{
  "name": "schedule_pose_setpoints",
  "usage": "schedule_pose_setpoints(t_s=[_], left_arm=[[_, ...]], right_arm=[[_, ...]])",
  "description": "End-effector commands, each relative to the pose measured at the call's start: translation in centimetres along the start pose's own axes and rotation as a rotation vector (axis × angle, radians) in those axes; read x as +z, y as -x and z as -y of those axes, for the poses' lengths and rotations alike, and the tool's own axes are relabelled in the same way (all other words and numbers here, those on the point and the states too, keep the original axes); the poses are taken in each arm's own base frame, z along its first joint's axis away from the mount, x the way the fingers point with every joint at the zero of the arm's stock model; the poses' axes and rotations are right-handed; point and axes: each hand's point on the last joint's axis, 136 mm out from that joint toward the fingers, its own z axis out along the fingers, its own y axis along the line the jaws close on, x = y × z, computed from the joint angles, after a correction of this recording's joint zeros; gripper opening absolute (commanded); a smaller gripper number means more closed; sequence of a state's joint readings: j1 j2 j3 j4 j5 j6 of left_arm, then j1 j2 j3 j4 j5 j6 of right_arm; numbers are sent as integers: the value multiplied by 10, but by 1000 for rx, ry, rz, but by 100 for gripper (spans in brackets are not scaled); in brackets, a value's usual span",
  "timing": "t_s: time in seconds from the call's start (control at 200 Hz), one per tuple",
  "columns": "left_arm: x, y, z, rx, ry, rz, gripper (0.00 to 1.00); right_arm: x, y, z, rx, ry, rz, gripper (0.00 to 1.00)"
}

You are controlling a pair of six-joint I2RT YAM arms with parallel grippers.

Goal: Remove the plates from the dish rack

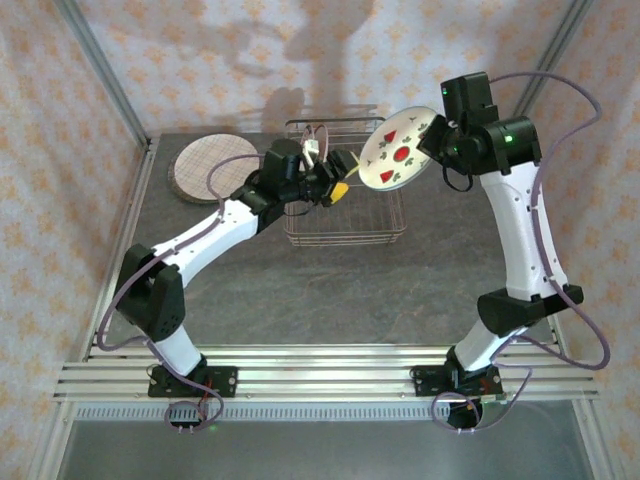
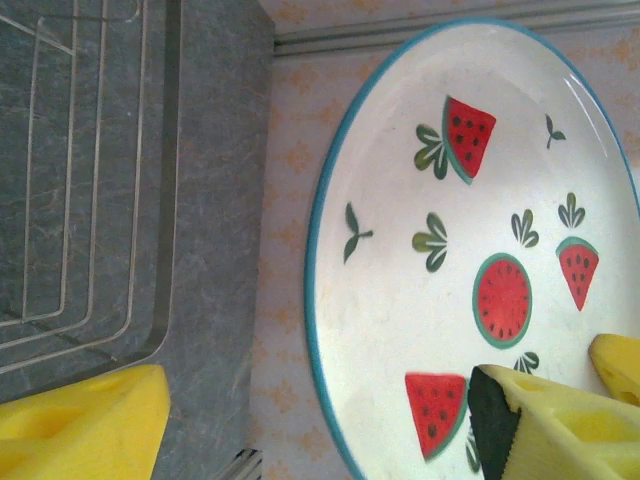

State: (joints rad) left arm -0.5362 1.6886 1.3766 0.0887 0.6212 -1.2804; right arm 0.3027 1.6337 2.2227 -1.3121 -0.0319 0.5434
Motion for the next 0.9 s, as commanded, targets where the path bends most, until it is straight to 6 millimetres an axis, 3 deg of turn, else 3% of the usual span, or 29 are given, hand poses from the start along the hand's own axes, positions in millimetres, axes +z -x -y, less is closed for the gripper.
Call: schedule_pose_setpoints(t_s=[0.0, 0.38, 0.556, 0.801, 0.896], left_arm=[[3, -3, 30, 1, -83, -28, 74], [10, -6, 24, -26, -79, -45, 61], [7, -6, 23, -20, -74, -35, 45], [4, -6, 21, -25, -64, -32, 9], [2, -7, 20, -27, -58, -34, 0]], right_arm=[[-28, 21, -31, 102, 226, 68, 0], [-12, 10, -35, 193, 350, -35, 0], [-5, 4, -36, 205, 377, -76, 0], [2, -6, -29, 213, 370, -99, 0], [4, -9, -26, 213, 365, -106, 0]])
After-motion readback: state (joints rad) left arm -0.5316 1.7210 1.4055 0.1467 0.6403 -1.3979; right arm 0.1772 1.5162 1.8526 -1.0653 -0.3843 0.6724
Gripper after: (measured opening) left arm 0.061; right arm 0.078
